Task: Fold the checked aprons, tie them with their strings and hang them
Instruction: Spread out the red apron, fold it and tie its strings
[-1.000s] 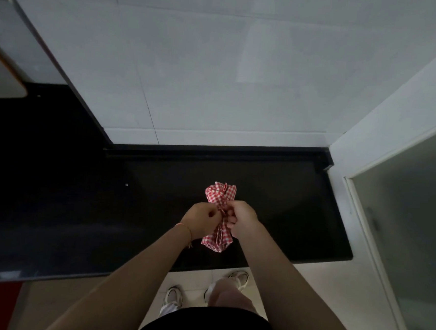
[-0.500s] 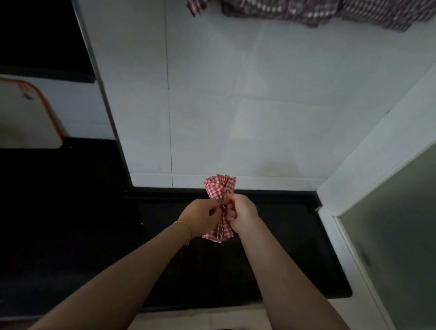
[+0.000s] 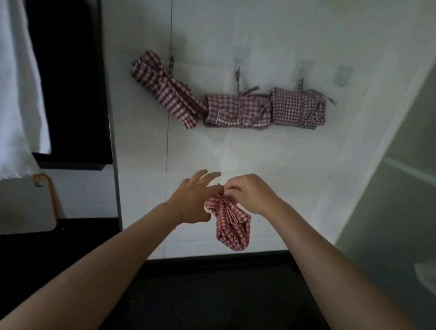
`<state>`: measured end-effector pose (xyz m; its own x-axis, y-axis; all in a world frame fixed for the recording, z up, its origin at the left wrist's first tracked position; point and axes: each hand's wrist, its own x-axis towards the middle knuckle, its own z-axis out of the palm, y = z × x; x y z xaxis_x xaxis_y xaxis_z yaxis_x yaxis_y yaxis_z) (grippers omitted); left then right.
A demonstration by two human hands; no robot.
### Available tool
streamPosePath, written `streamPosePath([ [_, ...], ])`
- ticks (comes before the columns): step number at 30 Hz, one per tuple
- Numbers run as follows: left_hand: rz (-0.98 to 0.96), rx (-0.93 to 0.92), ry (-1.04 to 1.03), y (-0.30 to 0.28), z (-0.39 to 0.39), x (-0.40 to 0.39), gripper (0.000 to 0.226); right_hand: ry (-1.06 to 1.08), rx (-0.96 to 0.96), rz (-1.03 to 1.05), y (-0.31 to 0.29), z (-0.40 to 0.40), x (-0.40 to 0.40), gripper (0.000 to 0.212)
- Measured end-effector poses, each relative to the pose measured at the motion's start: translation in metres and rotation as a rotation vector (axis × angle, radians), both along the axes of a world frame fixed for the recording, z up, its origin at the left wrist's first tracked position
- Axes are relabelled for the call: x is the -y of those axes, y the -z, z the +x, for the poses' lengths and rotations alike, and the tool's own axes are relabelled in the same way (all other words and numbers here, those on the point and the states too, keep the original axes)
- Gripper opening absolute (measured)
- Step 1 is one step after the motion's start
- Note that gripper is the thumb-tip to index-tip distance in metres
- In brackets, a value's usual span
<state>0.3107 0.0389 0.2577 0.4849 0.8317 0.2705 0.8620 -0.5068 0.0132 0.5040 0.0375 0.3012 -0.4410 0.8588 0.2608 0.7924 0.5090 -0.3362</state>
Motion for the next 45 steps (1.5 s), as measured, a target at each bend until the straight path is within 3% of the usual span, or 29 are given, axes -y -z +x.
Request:
streamPosePath([
  [5, 0.093, 0.007, 0.061, -0.06, 0.017, -0.003, 0.07, -0.029, -0.138, -0.03, -0.054, 0.028, 0.0, 0.012],
  [9, 0.047, 0.073, 0.062, -0.091, 0.034, -0.003, 0.054, -0.008, -0.257, -0.044, -0.082, 0.044, 0.0, 0.011],
  [14, -0.08, 0.157, 0.109, -0.108, 0.053, -0.01, 0.055, 0.078, -0.273, -0.116, -0.098, 0.075, -0.002, 0.013],
  [21, 0.096, 0.222, 0.154, -0.12, 0.098, -0.025, 0.049, 0.143, -0.427, -0.157, -0.102, 0.121, -0.01, 0.015],
  [31, 0.113, 0.303, 0.222, -0.159, 0.174, -0.055, 0.047, 0.078, -0.539, -0.212, -0.138, 0.206, -0.043, 0.013],
  [35, 0.174, 0.305, 0.235, -0.175, 0.201, -0.07, 0.053, 0.096, -0.545, -0.159, -0.155, 0.232, -0.055, 0.012],
  [38, 0.255, 0.28, 0.193, -0.188, 0.224, -0.078, 0.054, 0.118, -0.561, -0.067, -0.167, 0.245, -0.061, 0.024],
  [45, 0.379, 0.195, 0.064, -0.208, 0.273, -0.087, 0.044, 0.246, -0.31, 0.231, -0.179, 0.261, -0.08, 0.022],
])
